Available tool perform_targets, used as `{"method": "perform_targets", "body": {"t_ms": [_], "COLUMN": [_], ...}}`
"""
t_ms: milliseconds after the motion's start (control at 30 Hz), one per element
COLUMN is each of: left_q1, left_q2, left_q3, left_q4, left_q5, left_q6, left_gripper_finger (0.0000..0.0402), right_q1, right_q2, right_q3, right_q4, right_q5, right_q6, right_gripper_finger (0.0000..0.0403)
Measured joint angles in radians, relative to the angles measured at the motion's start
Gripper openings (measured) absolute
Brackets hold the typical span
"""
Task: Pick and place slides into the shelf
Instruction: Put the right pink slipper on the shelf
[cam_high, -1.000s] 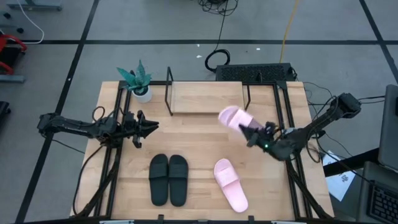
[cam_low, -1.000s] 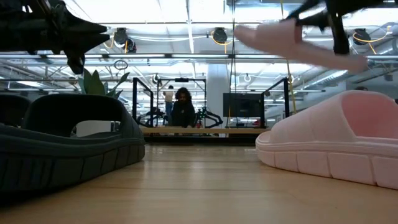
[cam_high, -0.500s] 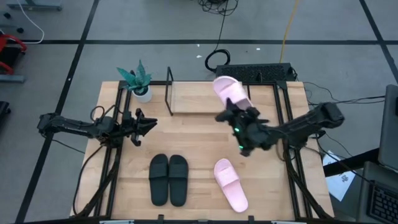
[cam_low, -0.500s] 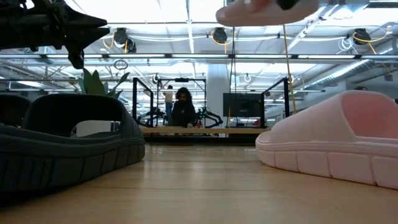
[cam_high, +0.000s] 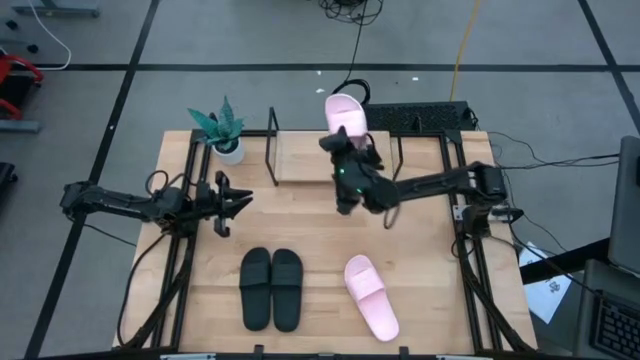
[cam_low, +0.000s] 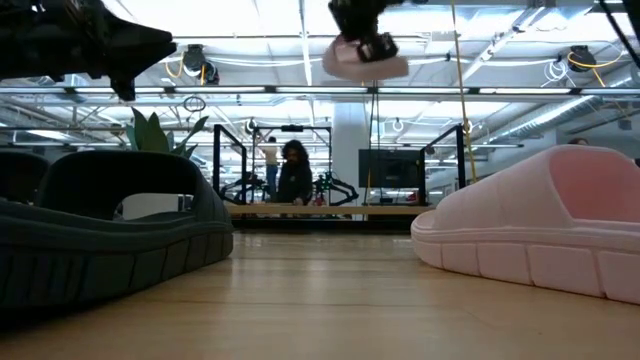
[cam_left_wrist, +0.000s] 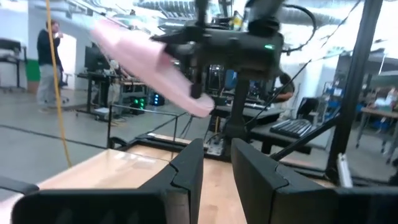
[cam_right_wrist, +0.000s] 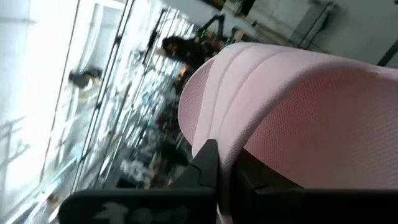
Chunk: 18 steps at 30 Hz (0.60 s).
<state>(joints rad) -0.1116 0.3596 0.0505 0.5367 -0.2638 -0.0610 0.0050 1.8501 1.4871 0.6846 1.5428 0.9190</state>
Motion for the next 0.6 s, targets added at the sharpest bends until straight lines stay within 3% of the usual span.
{"method": "perform_targets", "body": {"t_ms": [200,433,600], "left_q1": [0.0,0.0,0.0], "left_q2": [0.0,0.0,0.0], "left_q3": [0.0,0.0,0.0], "left_q4": [-0.008,-0.01,-0.01], "left_q5": [0.0,-0.005,-0.008], "left_q6": [0.06,0.109,0.11], "left_gripper_finger": [0.0088,0.0088,0.0088], "right_q1": [-0.104,-0.2,-0.236], "right_q2": [0.048,0.043,0.042], "right_q3": [0.034,0.036,0.036], "right_q4": [0.061,0.075,0.044], "right_q5": [0.027,0.022,-0.075], "right_q6": [0.057,0.002,-0.009], "right_gripper_finger": [0.0,0.0,0.0]}}
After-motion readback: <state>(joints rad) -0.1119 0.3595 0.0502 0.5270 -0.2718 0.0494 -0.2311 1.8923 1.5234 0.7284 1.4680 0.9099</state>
